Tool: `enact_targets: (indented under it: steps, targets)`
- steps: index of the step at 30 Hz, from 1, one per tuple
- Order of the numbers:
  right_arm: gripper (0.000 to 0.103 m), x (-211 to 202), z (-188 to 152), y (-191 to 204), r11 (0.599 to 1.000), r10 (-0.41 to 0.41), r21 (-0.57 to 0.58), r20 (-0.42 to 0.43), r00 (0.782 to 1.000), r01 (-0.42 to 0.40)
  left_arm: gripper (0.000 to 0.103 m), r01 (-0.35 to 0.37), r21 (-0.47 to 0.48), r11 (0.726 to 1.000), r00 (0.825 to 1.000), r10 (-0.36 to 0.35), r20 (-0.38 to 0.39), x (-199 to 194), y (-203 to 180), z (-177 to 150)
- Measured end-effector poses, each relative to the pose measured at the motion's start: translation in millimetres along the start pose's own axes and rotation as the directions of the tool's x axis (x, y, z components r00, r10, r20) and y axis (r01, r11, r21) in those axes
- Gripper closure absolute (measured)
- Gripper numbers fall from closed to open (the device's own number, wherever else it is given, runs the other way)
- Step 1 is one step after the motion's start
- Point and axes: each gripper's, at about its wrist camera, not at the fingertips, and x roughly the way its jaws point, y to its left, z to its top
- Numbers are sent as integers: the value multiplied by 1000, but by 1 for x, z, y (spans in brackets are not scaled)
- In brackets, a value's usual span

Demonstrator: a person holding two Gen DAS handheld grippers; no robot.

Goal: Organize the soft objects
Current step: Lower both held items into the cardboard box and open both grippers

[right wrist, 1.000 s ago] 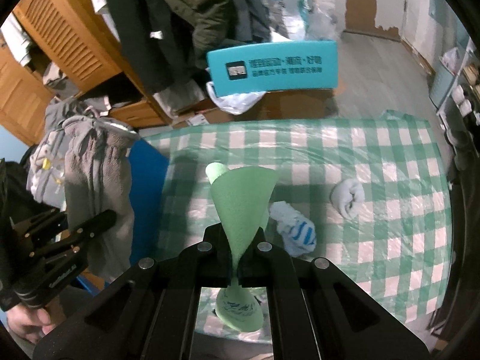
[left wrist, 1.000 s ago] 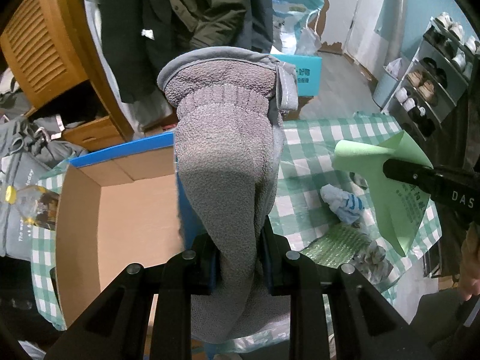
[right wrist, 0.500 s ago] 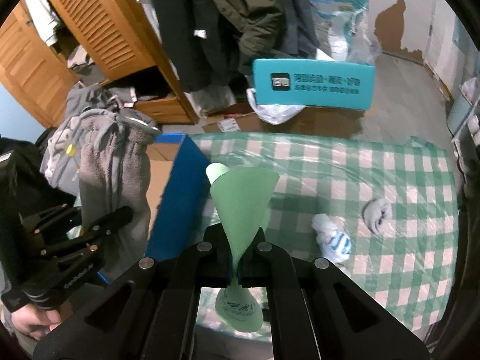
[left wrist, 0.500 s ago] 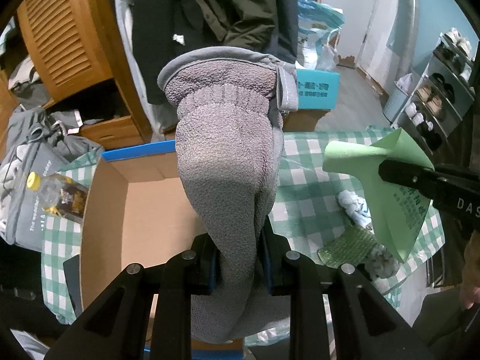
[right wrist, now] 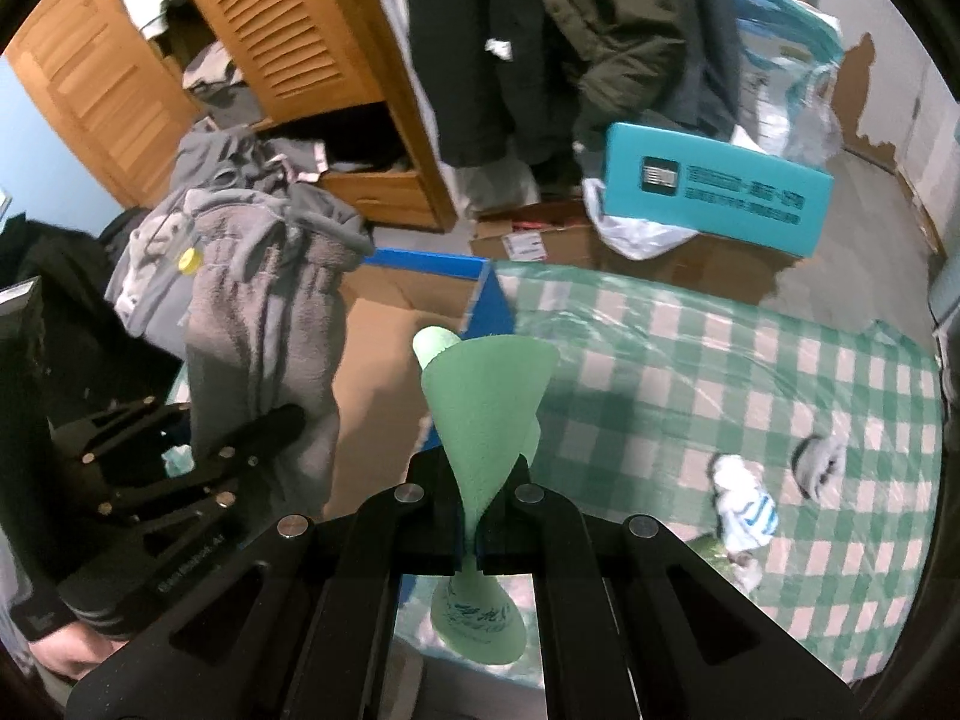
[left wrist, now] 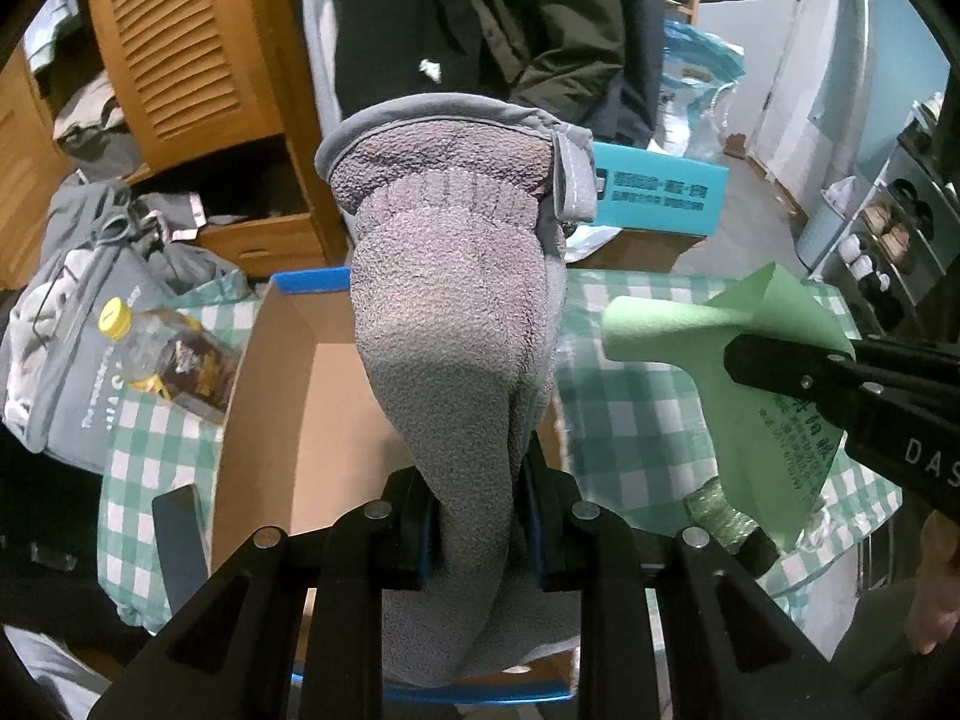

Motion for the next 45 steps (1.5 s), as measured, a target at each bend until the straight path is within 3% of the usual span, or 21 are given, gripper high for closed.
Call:
enact_targets:
  steps: [10,21,27,28,30,32,36,38,45]
  targets:
    - [102,30,11,46,998,34,-44,-38,999,-36,80,-44,-44,998,999,43,-15,5,32,-11]
    - [101,70,19,69,997,72,-23,-96,993,-75,79,-99,-77,992,993,94,-68,23,61,-24]
    - [99,84,22,69,996,90,-3,-125,988,-91,66,-114,-80,990,989,106,-101,32,65,-27]
    - [97,85,22,68,996,85,-2,-124,989,-86,65,-114,-81,990,989,105,-103,33,66,-27]
    - [80,84,23,65,997,77,3,-120,990,-77,64,-119,-83,989,988,110,-107,34,66,-27]
    - [69,83,24,62,996,84,12,-111,990,-83,57,-124,-84,989,987,114,-111,34,66,-26]
    - [56,77,26,59,998,70,6,-99,993,-70,51,-133,-87,987,987,124,-102,32,66,-25]
    - [53,73,26,58,998,69,6,-89,994,-69,38,-134,-91,987,988,126,-92,29,67,-24]
    - [51,56,30,54,998,61,4,-62,996,-61,38,-135,-100,986,988,127,-83,27,65,-21]
